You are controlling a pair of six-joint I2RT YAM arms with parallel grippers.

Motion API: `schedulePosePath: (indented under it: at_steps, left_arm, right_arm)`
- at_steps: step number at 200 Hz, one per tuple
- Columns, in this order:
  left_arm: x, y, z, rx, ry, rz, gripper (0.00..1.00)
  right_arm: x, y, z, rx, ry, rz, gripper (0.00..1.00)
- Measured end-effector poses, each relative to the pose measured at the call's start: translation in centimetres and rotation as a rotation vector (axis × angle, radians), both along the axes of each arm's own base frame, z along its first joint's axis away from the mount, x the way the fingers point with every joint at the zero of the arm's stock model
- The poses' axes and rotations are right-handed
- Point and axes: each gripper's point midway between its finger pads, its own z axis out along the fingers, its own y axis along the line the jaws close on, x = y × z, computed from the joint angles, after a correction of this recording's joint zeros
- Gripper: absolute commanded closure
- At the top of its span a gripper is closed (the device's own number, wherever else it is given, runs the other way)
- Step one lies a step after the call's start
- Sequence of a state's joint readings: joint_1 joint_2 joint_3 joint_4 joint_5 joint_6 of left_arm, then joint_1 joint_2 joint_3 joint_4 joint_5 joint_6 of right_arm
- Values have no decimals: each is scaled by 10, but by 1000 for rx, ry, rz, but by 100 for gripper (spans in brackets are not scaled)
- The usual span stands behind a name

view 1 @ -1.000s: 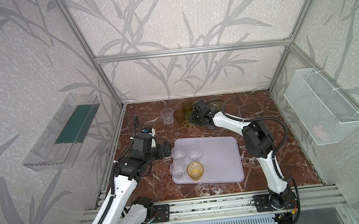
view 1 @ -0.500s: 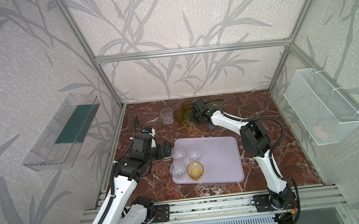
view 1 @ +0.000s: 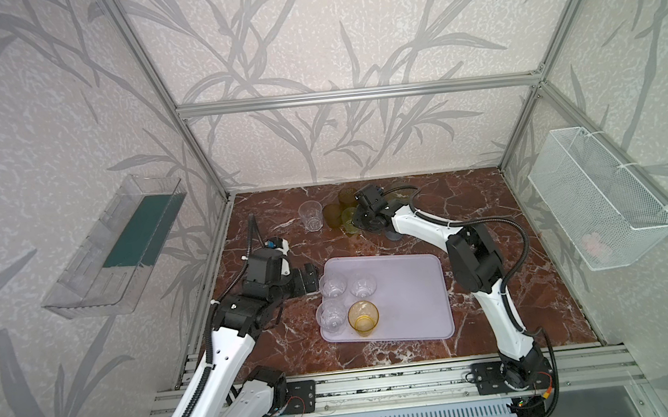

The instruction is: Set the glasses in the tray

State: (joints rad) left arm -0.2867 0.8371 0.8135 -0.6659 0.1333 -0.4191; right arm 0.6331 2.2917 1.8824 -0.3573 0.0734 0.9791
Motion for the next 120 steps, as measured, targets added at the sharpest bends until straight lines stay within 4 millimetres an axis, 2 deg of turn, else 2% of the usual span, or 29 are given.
schedulePosePath:
  at_steps: [76,120]
  left_arm:
    - [0,0,0,0,0,0,1]
    - [-1,0,-2,1,5,0,1]
  right_arm:
    - [-6,-4,-7,-26,24,-3,89]
    - [-6,-5,-9,-37,18,-5,100]
